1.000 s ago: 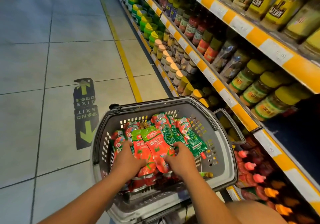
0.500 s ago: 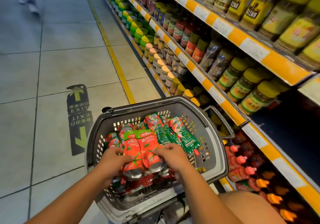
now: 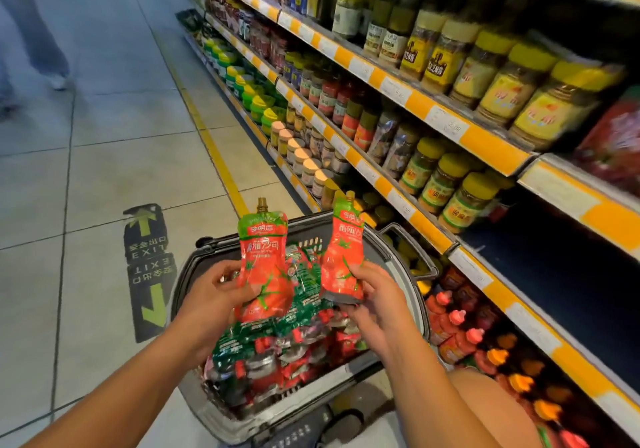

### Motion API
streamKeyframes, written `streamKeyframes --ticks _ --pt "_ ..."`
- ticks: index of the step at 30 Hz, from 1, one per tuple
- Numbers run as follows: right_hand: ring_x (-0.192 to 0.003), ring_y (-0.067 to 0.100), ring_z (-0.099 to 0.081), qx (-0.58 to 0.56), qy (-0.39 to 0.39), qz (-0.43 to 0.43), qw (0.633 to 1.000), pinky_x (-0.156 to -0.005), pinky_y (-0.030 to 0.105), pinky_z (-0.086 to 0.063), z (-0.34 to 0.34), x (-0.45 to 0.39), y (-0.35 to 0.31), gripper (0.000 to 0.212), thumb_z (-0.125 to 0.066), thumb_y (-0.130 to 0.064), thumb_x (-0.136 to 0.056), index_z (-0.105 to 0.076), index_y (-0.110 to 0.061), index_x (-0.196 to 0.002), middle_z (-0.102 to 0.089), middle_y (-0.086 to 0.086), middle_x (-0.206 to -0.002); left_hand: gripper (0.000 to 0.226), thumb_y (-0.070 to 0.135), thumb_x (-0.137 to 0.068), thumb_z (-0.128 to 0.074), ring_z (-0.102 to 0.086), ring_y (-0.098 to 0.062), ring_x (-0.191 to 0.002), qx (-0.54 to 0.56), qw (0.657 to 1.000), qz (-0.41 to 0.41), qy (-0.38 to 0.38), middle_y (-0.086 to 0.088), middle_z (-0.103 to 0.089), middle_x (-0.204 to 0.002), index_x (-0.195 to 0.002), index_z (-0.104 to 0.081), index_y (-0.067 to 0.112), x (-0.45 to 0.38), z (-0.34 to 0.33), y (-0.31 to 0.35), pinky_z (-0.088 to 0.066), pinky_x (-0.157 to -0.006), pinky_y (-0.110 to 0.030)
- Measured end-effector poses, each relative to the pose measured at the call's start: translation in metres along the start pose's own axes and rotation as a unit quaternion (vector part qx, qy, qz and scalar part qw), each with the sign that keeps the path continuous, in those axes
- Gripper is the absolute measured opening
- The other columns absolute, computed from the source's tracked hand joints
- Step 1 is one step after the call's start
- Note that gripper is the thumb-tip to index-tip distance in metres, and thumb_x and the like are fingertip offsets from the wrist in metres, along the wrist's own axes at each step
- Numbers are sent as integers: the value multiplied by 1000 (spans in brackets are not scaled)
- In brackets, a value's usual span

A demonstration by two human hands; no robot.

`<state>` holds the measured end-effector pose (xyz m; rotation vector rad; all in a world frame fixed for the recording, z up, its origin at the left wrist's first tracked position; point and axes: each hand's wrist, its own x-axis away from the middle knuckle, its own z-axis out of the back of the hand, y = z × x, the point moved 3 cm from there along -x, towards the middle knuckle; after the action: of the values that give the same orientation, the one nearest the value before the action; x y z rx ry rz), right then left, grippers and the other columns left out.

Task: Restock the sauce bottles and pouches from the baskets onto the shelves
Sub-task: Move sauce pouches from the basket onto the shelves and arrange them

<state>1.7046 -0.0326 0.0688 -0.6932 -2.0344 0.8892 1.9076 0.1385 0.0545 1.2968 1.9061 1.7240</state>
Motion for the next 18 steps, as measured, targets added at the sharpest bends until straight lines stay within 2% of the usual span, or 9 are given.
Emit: streamKeyframes --ticks 3,7,8,10,12,14,16,18 --pt "-83 31 -70 -8 5 45 999 -63 37 -55 15 23 -24 22 -68 -2 -89 -61 -11 -109 -72 21 -108 47 1 -81 -78 -76 -33 -95 -5 999 -34 -18 -12 -78 -107 -121 -60 17 10 -21 17 -61 -69 -39" --pt "-89 29 -75 26 11 117 993 -62 36 -57 40 67 -58 59 -83 -6 -72 -61 -13 -126 -74 16 -118 51 4 -75 -80 -77 -30 -92 -11 996 -73 -50 -10 -78 -106 -121 -61 16 28 -63 36 -60 -74 -42" --pt "-95 31 -74 28 9 137 990 -69 40 -58 48 79 -66 63 -82 -5 -72 -60 -13 -131 -73 16 -122 53 6 -72 -81 -77 -31 -91 -13 995 -81 -62 -10 -78 -106 -121 -61 16 33 -75 40 -60 -73 -42" --pt "-111 39 -69 24 6 172 985 -93 52 -52 68 101 -80 62 -77 -1 -76 -60 -11 -135 -70 19 -128 49 2 -74 -79 -77 -29 -90 -19 991 -100 -89 -12 -78 -106 -119 -62 14 43 -98 46 -59 -70 -40" --pt "-115 41 -67 24 21 198 980 -100 56 -47 91 126 -93 65 -81 1 -72 -63 -11 -133 -69 20 -129 42 -5 -80 -75 -77 -25 -86 -30 986 -113 -123 -13 -78 -105 -116 -62 14 53 -125 50 -58 -65 -35" --pt "-108 41 -70 30 46 221 974 -89 55 -53 116 154 -103 65 -84 -5 -68 -65 -13 -130 -70 19 -127 42 -8 -82 -73 -77 -23 -83 -39 980 -115 -161 -13 -78 -103 -115 -62 15 65 -154 50 -58 -59 -29" --pt "-96 37 -74 34 71 242 967 -73 46 -56 141 185 -110 63 -87 -10 -67 -66 -15 -126 -72 18 -123 43 -7 -82 -74 -77 -26 -82 -47 974 -110 -194 -13 -78 -101 -117 -61 14 78 -185 48 -59 -58 -31" --pt "-90 36 -75 26 96 261 960 -69 43 -55 169 215 -114 64 -89 -10 -66 -66 -13 -125 -73 18 -120 44 -5 -80 -75 -77 -30 -82 -52 967 -102 -229 -17 -78 -102 -118 -61 11 91 -217 41 -59 -58 -34"
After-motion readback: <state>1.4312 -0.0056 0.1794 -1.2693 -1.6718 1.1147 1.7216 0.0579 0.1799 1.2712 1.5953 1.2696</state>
